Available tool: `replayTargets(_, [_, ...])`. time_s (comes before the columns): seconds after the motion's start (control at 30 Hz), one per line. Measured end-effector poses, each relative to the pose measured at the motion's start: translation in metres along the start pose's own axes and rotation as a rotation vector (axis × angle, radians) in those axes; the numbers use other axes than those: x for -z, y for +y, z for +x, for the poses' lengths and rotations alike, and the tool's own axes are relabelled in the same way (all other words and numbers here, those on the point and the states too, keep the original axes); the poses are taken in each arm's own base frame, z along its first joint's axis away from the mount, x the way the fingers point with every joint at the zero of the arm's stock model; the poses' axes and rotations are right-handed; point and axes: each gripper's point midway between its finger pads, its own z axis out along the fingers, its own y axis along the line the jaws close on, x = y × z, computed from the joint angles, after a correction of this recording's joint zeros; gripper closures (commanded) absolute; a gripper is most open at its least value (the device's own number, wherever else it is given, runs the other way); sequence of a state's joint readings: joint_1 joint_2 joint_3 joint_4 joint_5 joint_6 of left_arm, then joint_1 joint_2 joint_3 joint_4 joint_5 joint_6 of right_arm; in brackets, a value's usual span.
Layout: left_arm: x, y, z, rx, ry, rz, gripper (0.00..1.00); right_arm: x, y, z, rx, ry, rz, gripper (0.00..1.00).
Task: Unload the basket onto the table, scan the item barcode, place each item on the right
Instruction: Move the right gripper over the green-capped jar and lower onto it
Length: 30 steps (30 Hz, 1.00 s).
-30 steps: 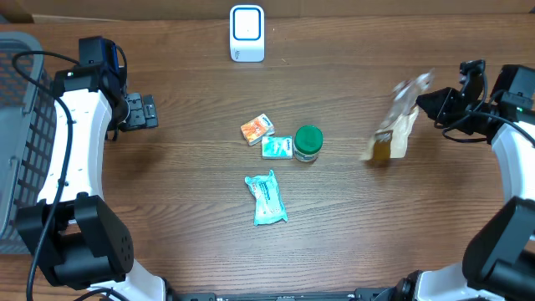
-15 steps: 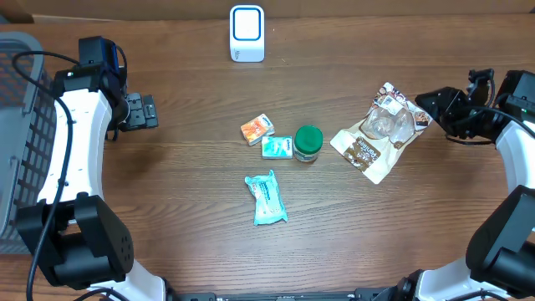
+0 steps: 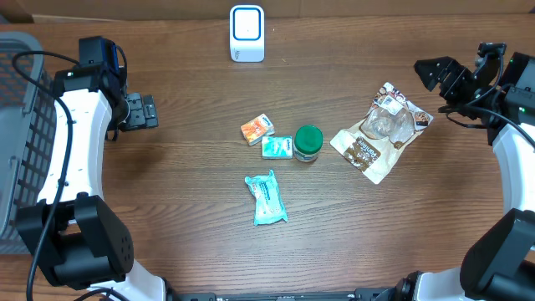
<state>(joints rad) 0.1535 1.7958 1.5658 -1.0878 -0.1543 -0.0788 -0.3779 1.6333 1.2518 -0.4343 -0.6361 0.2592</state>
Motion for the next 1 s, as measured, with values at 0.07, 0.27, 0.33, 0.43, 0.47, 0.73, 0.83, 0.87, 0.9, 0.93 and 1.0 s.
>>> replayTargets(0.07, [0.0, 0.0, 0.0, 0.0, 0.0, 0.0, 0.0, 0.004, -0.006, -0.003, -0.014, -0.011, 0.02, 0.0])
replayTargets(0.27, [0.0, 0.0, 0.0, 0.0, 0.0, 0.0, 0.0, 0.016, -0.007, -0.01, -0.011, -0.042, 0.036, 0.0])
replayTargets(0.33, [0.0, 0.0, 0.0, 0.0, 0.0, 0.0, 0.0, 0.019, -0.003, -0.013, -0.001, -0.054, 0.032, 0.0])
replayTargets(0.43, [0.0, 0.0, 0.0, 0.0, 0.0, 0.0, 0.0, 0.022, 0.0, -0.014, 0.008, -0.063, 0.028, 0.0])
replayTargets(0.47, [0.0, 0.0, 0.0, 0.0, 0.0, 0.0, 0.01, 0.022, 0.0, -0.014, 0.009, -0.063, 0.027, 0.0])
replayTargets(0.73, [0.0, 0.0, 0.0, 0.0, 0.0, 0.0, 0.0, 0.019, 0.01, -0.01, 0.034, -0.046, -0.009, 0.0])
replayTargets(0.83, [0.0, 0.0, 0.0, 0.0, 0.0, 0.0, 0.0, 0.019, 0.013, -0.009, 0.038, -0.039, -0.031, 0.0])
replayTargets(0.87, [0.0, 0.0, 0.0, 0.0, 0.0, 0.0, 0.0, 0.019, 0.015, -0.009, 0.04, -0.038, -0.038, 0.0])
replayTargets(0.9, [0.0, 0.0, 0.0, 0.0, 0.0, 0.0, 0.0, 0.019, 0.015, -0.009, 0.04, -0.037, -0.041, 0.0])
replayTargets(0.93, [0.0, 0.0, 0.0, 0.0, 0.0, 0.0, 0.0, 0.019, 0.016, -0.009, 0.043, -0.037, -0.045, 0.0])
replayTargets(1.0, [0.0, 0.0, 0.0, 0.0, 0.0, 0.0, 0.0, 0.019, 0.017, -0.011, 0.052, -0.046, -0.05, 0.0])
